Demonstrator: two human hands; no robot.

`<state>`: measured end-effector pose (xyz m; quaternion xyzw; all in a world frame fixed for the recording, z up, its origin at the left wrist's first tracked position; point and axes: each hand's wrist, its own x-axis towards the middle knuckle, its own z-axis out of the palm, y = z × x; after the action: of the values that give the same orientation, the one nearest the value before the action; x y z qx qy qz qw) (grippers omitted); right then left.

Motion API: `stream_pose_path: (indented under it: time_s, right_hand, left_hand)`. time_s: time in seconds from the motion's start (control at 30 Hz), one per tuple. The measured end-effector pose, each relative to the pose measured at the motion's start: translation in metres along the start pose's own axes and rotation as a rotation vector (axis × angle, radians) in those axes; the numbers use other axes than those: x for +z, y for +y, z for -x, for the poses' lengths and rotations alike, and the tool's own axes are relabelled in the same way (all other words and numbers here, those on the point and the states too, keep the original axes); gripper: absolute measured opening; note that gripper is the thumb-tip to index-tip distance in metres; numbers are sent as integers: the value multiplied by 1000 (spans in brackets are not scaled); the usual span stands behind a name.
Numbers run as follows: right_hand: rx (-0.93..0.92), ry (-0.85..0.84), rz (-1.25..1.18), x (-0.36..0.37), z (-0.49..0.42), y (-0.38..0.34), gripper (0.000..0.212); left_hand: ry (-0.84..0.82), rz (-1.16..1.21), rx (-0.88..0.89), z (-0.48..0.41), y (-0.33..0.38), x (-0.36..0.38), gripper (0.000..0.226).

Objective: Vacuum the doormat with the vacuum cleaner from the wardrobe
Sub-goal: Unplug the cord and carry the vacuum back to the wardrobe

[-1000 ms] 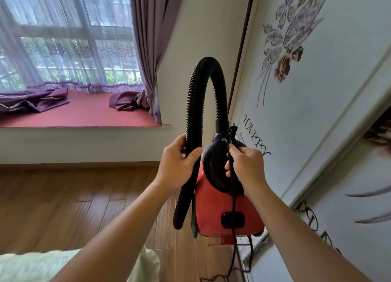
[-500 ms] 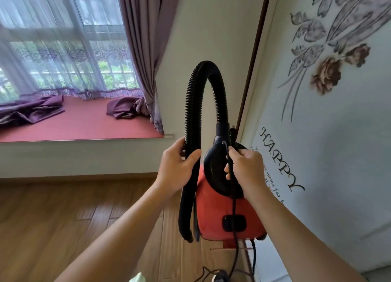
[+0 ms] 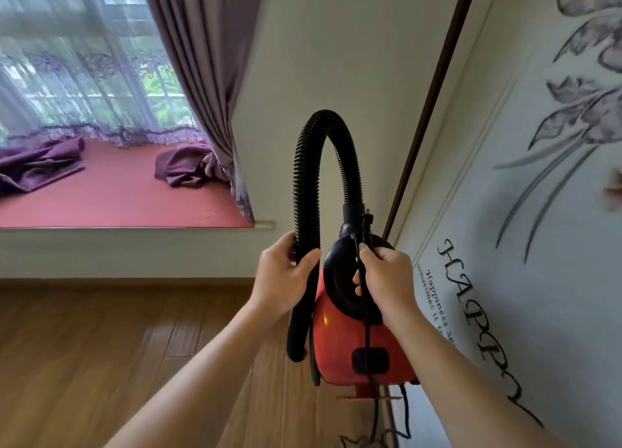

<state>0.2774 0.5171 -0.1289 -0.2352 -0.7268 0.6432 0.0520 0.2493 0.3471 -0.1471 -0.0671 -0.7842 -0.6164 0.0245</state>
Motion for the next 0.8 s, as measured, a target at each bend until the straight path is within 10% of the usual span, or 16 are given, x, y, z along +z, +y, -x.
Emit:
stream_pose_path:
  time_s: [0.8]
  right_hand:
    - [276,74,258,92,-219,116,37]
  left_hand:
    - [-222,7,-381,-177,-202,46,19]
